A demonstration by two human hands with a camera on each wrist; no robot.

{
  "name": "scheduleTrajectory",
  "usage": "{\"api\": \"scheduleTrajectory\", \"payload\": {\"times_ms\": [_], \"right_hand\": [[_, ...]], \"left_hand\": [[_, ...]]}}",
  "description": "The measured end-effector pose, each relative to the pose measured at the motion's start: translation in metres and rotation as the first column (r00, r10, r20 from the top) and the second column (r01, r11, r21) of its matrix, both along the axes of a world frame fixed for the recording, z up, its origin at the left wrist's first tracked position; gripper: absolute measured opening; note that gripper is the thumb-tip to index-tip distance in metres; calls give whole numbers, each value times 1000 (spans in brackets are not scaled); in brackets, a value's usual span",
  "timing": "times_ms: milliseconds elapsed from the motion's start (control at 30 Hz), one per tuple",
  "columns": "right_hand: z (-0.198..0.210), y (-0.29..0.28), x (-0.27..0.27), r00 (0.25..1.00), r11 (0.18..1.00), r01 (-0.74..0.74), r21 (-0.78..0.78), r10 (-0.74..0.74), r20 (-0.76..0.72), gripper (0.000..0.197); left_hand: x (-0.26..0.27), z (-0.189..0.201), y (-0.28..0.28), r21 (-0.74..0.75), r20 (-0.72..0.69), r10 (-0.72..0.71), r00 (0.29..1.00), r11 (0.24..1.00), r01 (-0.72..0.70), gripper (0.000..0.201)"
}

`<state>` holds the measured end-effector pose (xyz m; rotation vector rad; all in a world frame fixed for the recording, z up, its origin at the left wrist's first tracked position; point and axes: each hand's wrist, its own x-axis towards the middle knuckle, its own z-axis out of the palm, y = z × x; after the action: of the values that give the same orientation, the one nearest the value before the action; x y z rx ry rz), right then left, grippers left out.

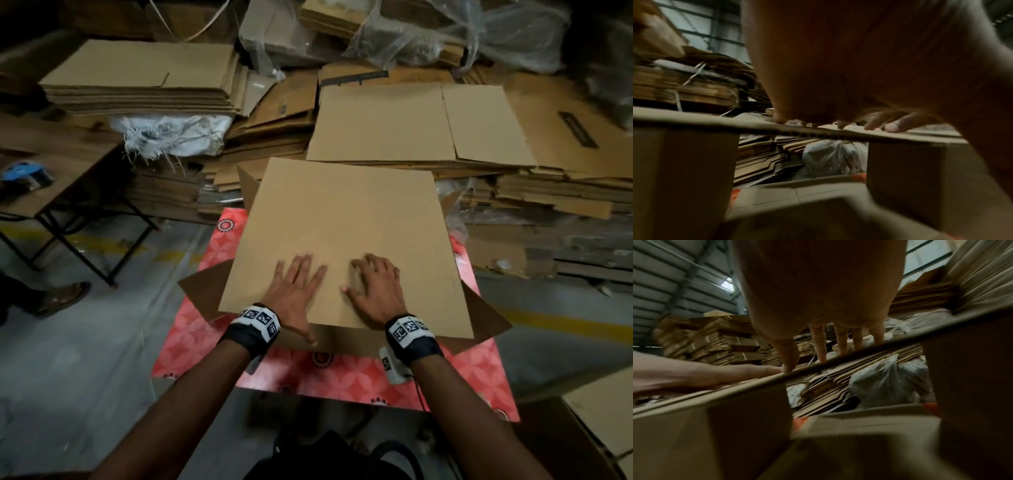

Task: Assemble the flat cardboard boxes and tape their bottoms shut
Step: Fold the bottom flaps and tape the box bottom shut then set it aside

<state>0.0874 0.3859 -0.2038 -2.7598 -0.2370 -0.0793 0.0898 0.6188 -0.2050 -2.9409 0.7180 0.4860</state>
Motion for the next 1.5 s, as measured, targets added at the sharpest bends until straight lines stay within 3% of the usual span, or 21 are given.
{"api": "scheduleTrajectory", "payload": {"times_ms": [167,300,533,600,633,667,700,733,767,800,833,900,933,1067,1200,1333,1433,1500], "right_hand": [[-8,10,-7,982,986,-160,-45,154,-110,107],[-8,13,-13,946,947,-285,-149,252,-205,137],[-11,34,-21,962,931,-257,-261,221,-158,122],[-13,36,-22,966,931,-247,-268,214,-147,118],[-14,36,-23,967,930,-244,-275,213,-138,117],[-15,35,-22,969,929,-240,-283,212,-127,115],[-15,33,-21,971,928,-232,-292,206,-117,114],[-15,31,-19,974,929,-222,-298,197,-111,113],[-15,28,-16,977,930,-211,-300,187,-105,112],[-14,25,-12,979,932,-199,-303,176,-100,111],[-13,21,-8,982,933,-186,-307,163,-99,110],[-10,12,1,985,935,-165,-313,140,-100,108],[-9,7,5,986,936,-159,-313,135,-98,107],[-6,-4,19,984,928,-173,-330,151,-92,104],[-2,-5,29,982,918,-186,-350,161,-100,102],[7,-9,40,980,913,-198,-356,170,-107,100],[16,-15,51,975,913,-214,-348,182,-125,96],[24,-18,59,971,918,-228,-325,190,-143,95]], "left_hand": [[-2,9,18,33,56,50,997,998,-52,144],[3,17,38,67,51,74,996,995,-78,139],[7,20,59,63,29,102,994,993,-103,137],[10,21,69,-40,-19,93,995,995,-94,131],[11,23,76,-183,-74,92,993,978,-104,121],[11,27,85,-412,-141,102,985,898,-152,106],[10,33,94,-643,-185,131,974,733,-221,88],[11,37,105,-786,-186,195,963,558,-265,73],[14,39,115,-839,-157,316,936,457,-295,66],[20,39,127,-834,-99,454,885,447,-323,67],[27,35,138,-779,-26,568,822,504,-373,74],[39,27,155,-601,65,677,733,613,-513,81],[42,22,159,-524,52,701,711,626,-578,80],[43,18,157,-426,-8,717,697,628,-651,67],[55,19,153,-466,-24,689,725,633,-617,79],[48,40,135,-607,-147,705,694,489,-626,58],[51,45,133,-684,-255,704,662,352,-638,63],[54,47,135,-675,-287,652,701,382,-632,67]]}}
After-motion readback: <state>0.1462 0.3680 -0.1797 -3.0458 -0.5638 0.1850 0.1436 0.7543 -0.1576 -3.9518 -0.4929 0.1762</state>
